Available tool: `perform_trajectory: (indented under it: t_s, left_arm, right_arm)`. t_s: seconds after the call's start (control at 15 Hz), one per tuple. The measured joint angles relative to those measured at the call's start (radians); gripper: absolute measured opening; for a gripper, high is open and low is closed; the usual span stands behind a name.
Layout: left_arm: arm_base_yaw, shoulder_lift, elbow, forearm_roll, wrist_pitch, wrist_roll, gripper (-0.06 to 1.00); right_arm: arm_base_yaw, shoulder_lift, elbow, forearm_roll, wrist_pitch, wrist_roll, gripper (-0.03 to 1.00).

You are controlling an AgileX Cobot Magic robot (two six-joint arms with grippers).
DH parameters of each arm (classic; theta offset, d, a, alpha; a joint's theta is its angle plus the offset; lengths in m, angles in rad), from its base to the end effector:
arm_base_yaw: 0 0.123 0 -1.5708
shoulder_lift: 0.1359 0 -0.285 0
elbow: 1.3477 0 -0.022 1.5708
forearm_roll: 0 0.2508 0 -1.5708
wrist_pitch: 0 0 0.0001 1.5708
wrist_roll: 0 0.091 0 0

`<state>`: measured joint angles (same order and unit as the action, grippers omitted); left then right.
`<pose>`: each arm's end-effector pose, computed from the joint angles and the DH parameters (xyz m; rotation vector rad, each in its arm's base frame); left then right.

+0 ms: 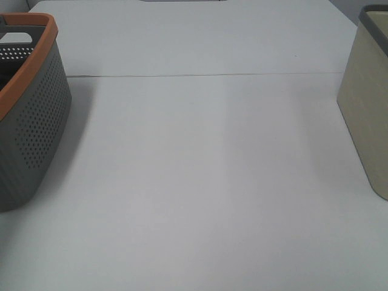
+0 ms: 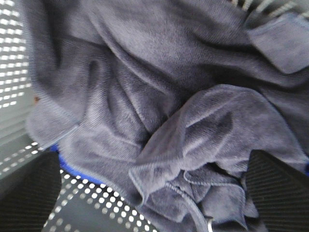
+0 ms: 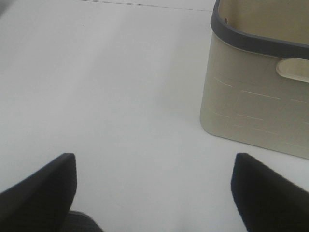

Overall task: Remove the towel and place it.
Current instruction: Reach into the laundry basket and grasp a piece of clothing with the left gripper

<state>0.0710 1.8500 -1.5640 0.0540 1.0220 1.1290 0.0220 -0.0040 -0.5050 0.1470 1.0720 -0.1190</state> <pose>0.3950 0.0323 0.2704 1.4686 2.4555 0.3459 -0.0072 0.0116 0.2785 -0.1522 2.0341 0.1152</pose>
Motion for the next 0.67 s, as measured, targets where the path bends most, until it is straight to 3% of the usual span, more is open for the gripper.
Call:
perform_trajectory:
  t_s: [0.4, 0.53, 0.67]
  left_arm:
    - [0.0, 0.13, -0.008, 0.019, -0.081, 0.002, 0.98]
    - [0.0, 0.134, -0.008, 0.019, -0.071, 0.032, 0.94]
    - [0.0, 0.134, -0.008, 0.019, -0.058, 0.054, 0.84]
  right_arm:
    - [0.0, 0.0, 0.0, 0.0, 0.0, 0.0, 0.78]
    - [0.0, 0.0, 0.0, 0.0, 0.0, 0.0, 0.78]
    - [0.0, 0.0, 0.0, 0.0, 0.0, 0.0, 0.78]
